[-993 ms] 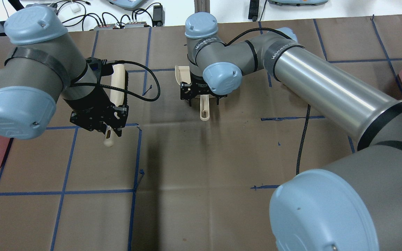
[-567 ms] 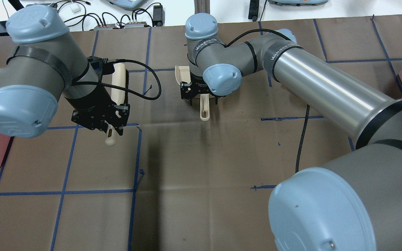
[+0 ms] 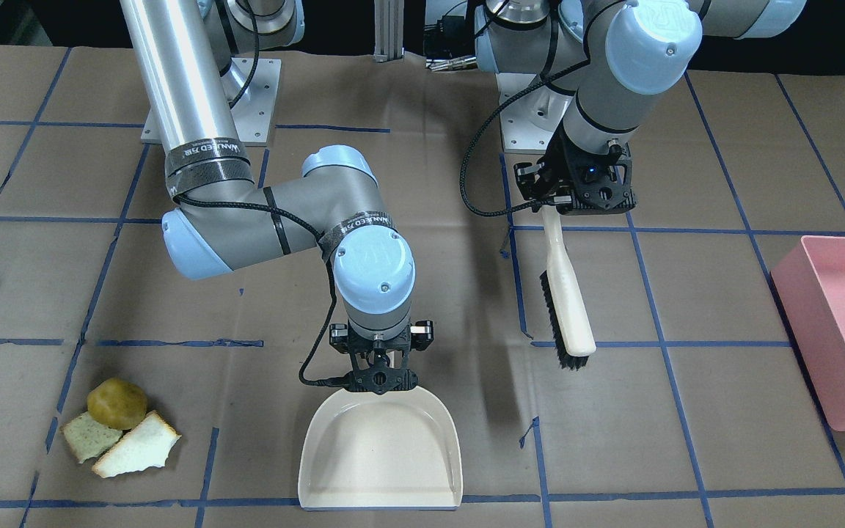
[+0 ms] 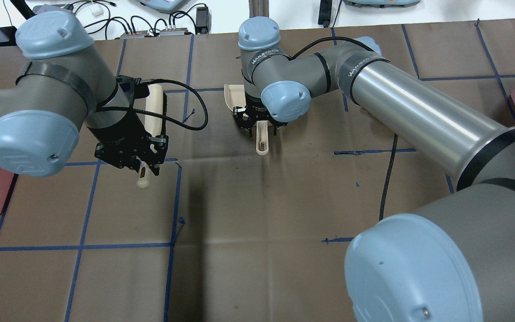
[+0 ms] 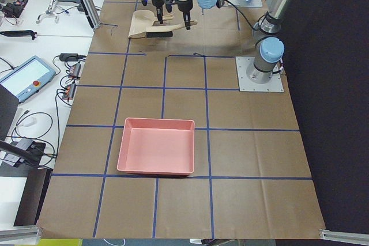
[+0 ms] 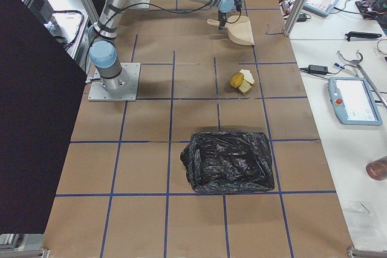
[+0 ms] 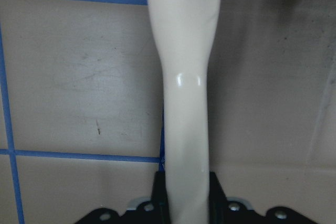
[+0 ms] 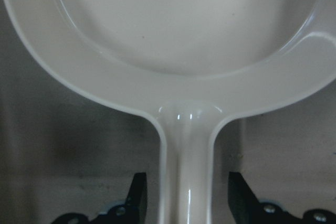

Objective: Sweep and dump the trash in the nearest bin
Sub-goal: 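Close the right gripper on the beige dustpan handle, then carry the dustpan beside the potato with the right gripper while the left lifts the brush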

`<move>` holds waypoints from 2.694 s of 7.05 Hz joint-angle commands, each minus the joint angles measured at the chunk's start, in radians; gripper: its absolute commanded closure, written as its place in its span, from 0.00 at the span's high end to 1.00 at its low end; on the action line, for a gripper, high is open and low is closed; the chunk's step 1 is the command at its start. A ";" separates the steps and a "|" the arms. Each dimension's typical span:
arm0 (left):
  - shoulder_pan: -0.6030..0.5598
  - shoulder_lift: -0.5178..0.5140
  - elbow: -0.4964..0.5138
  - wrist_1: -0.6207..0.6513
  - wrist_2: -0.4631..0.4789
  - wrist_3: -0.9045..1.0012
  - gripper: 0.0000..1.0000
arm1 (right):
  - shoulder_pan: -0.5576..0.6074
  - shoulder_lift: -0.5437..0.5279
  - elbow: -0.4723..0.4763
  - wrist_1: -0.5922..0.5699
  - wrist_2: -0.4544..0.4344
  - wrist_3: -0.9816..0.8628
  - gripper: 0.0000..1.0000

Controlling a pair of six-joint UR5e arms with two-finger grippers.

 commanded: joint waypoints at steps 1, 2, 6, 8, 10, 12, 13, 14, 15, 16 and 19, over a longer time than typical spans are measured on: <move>0.000 0.006 -0.002 -0.002 0.004 0.000 0.00 | -0.003 -0.001 -0.003 0.004 0.003 -0.001 0.41; 0.000 0.006 -0.002 0.000 0.004 -0.017 0.00 | -0.003 -0.001 -0.004 0.004 0.003 -0.001 0.28; -0.002 -0.020 0.004 0.047 -0.001 -0.020 0.00 | -0.018 -0.014 -0.012 0.004 0.007 -0.010 0.01; -0.002 -0.011 0.008 0.047 0.001 -0.022 0.00 | -0.023 -0.045 -0.064 0.048 0.007 -0.062 0.01; -0.002 -0.014 0.015 0.047 -0.004 -0.032 0.00 | -0.046 -0.100 -0.070 0.127 0.006 -0.102 0.00; -0.005 -0.019 0.015 0.049 -0.011 -0.055 0.00 | -0.124 -0.164 -0.067 0.285 0.003 -0.279 0.00; -0.017 -0.020 0.016 0.049 -0.005 -0.055 0.00 | -0.176 -0.191 -0.058 0.341 0.001 -0.391 0.01; -0.024 -0.022 0.018 0.050 -0.004 -0.057 0.00 | -0.217 -0.217 -0.035 0.352 -0.006 -0.490 0.01; -0.025 -0.023 0.018 0.052 -0.007 -0.057 0.00 | -0.268 -0.252 0.006 0.351 -0.009 -0.598 0.01; -0.025 -0.025 0.019 0.052 -0.011 -0.058 0.00 | -0.344 -0.293 0.055 0.348 -0.011 -0.736 0.00; -0.029 -0.037 0.031 0.055 -0.016 -0.068 0.00 | -0.584 -0.393 0.155 0.334 -0.058 -1.154 0.01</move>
